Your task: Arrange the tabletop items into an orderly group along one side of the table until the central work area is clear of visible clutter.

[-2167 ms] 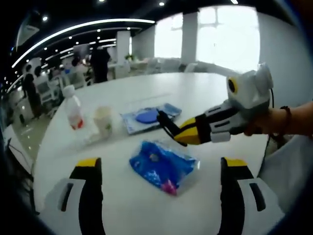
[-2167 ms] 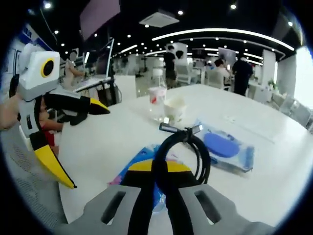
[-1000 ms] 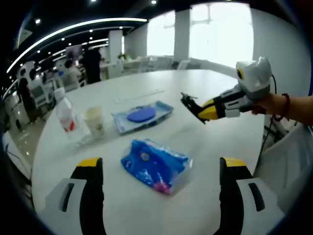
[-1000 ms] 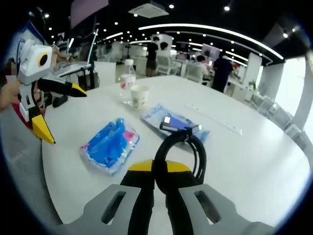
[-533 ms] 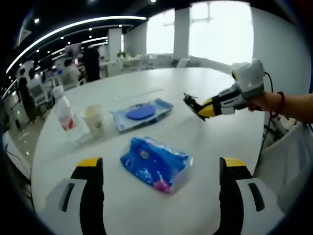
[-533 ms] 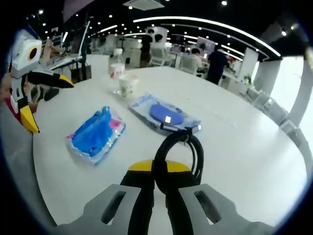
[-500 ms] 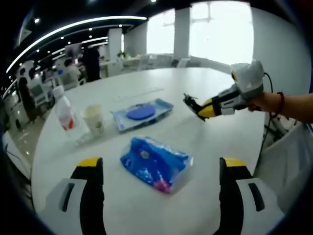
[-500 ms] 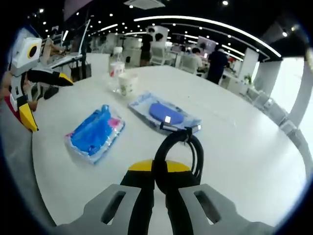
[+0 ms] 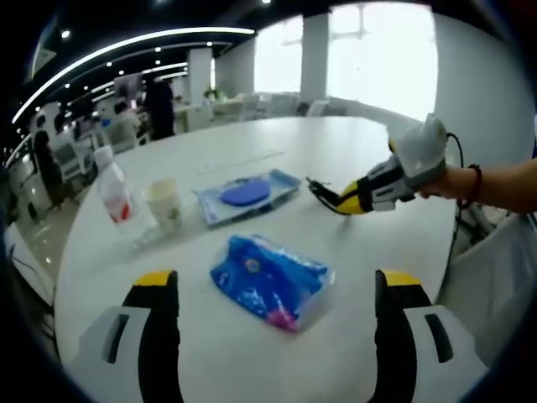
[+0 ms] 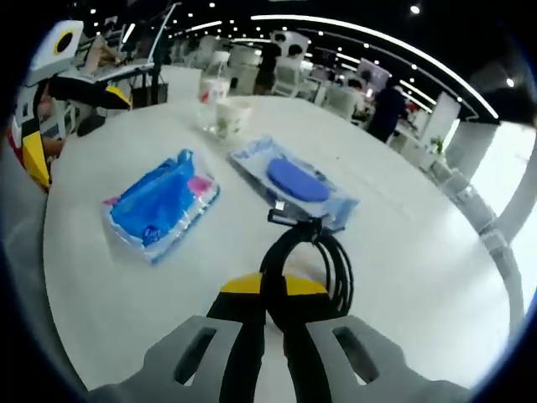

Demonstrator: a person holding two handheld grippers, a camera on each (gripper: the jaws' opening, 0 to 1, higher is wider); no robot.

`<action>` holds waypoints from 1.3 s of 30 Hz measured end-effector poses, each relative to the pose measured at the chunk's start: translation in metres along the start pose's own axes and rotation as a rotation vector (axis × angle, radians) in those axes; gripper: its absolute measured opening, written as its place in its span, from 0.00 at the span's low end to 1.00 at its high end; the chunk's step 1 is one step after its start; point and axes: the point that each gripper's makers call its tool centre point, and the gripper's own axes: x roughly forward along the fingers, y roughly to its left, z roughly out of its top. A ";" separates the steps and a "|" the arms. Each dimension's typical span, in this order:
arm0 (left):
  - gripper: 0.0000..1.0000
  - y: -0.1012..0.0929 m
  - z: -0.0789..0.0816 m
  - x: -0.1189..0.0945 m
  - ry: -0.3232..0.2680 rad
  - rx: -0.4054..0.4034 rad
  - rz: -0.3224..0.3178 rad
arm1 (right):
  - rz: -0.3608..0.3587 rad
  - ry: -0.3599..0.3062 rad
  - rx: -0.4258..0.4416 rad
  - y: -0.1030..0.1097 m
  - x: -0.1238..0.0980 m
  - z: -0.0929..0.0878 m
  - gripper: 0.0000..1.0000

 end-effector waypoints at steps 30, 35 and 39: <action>0.91 0.005 0.000 -0.001 -0.001 -0.006 0.030 | -0.006 0.075 -0.131 0.009 0.024 -0.014 0.05; 0.91 0.004 0.000 0.000 0.000 -0.002 0.026 | 0.018 0.073 -0.077 0.010 0.025 -0.015 0.06; 0.92 0.002 -0.002 0.000 0.011 0.004 0.018 | 0.013 0.076 -0.029 0.009 0.024 -0.015 0.07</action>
